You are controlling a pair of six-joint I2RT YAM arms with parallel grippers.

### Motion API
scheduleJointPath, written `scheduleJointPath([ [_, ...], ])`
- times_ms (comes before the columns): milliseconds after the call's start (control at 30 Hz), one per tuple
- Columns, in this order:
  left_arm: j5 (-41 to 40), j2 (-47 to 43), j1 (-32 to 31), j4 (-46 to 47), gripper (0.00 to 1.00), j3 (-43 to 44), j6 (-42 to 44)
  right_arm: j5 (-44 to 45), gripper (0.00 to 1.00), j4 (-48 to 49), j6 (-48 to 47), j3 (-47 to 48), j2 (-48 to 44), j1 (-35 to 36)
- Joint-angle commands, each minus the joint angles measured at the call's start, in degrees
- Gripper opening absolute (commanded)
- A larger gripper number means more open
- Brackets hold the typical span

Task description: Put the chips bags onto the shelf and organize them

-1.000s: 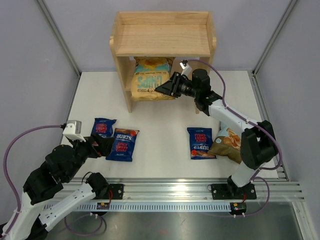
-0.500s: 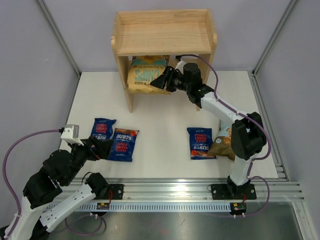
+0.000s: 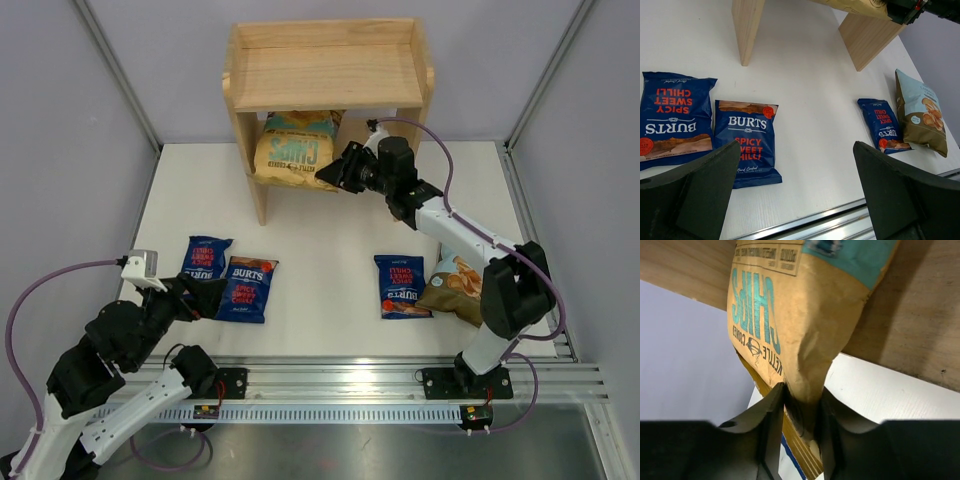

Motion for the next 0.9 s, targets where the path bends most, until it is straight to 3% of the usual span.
scheduleJointPath([
  [0,0.7,-0.7,-0.2,2.8,0.99,-0.1,1.2,1.0,0.36,0.2,-2.5,3.1,0.1,0.3],
  [200,0.8,-0.8,-0.2,2.8,0.99,-0.2,1.1,0.9,0.27,-4.5,-8.3,11.4,5.9,0.2],
  [433,1.0,-0.7,-0.3,2.9,0.99,-0.2,1.1,1.8,0.31,-7.7,-11.2,16.1,9.1,0.2],
  [500,1.1,-0.4,-0.2,2.9,0.99,-0.2,1.1,1.1,0.39,-7.7,-11.3,16.2,9.4,0.3],
  [567,1.1,-0.3,-0.2,2.9,0.99,-0.1,1.0,1.3,0.55,-7.4,-11.3,15.1,8.2,0.2],
  [633,0.9,-0.1,-0.2,2.8,0.99,-0.1,0.9,2.5,0.62,-8.2,-11.6,14.2,6.1,0.2],
  [667,0.9,-0.1,-0.2,2.8,0.99,-0.1,0.9,3.9,0.71,-8.9,-11.9,13.7,5.3,0.2],
  [867,0.9,1.2,-0.2,2.5,0.99,0.3,1.1,8.6,0.84,-12.9,-13.6,8.6,-3.1,0.1],
])
